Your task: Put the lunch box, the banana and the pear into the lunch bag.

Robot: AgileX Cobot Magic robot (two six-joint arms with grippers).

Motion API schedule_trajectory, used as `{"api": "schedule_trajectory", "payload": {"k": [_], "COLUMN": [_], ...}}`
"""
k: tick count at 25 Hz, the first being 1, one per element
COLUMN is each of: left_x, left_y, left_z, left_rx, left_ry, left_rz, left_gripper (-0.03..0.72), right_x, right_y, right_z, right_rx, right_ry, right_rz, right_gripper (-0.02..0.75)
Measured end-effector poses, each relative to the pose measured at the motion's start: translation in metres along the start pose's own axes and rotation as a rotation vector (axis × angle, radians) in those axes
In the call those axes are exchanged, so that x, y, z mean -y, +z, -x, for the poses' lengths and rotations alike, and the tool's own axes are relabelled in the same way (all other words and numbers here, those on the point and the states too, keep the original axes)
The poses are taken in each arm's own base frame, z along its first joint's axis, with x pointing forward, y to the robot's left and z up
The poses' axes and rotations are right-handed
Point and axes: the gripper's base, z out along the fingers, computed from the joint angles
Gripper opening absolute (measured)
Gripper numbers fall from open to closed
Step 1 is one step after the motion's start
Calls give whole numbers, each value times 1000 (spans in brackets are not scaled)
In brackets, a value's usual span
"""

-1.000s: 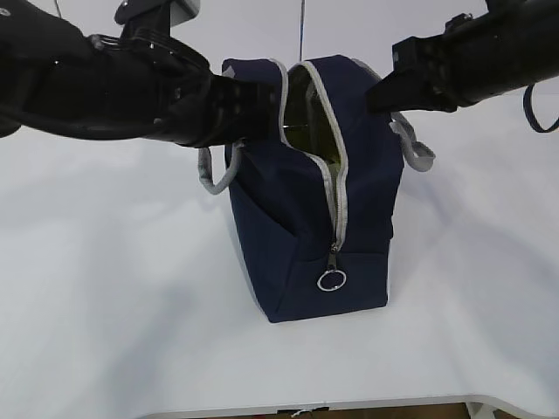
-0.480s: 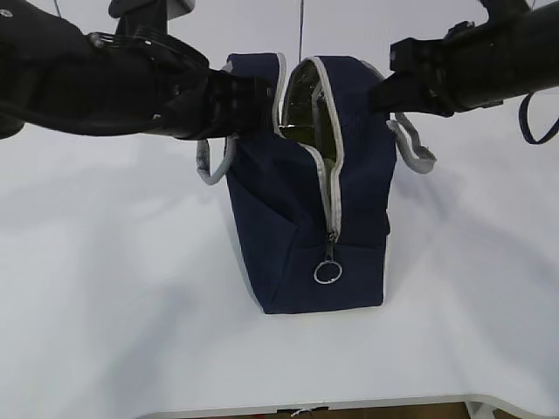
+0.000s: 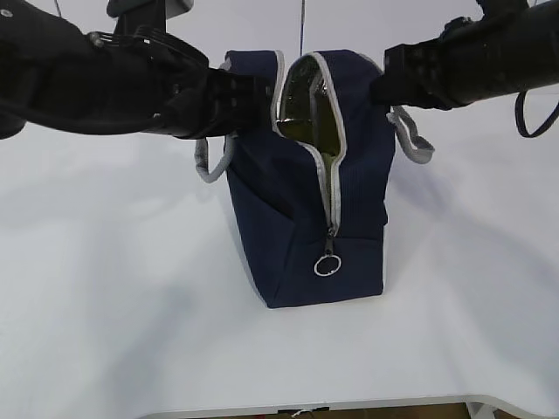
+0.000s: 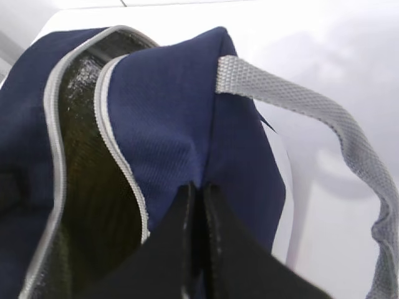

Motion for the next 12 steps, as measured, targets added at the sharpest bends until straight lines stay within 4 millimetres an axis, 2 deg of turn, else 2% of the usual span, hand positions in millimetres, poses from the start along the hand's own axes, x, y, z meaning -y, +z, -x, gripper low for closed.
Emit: {"api": "schedule_trajectory", "payload": {"k": [3,9,12], "left_x": [0,0,0], "left_y": [0,0,0], "left_z": [0,0,0], "left_rx": [-2,-3,-3], "left_ry": [0,-2,-2], "left_rz": [-1,-3,-3], "left_gripper": [-14,-14,-14], "right_x": [-2,-5,-9], "right_y": [0,-1,-6], "right_z": [-2,-1,2], "right_rx": [-20,-14,-1], "right_ry": [-55,-47,-44], "right_rz": [27,49,65], "right_gripper": [50,253,293]}}
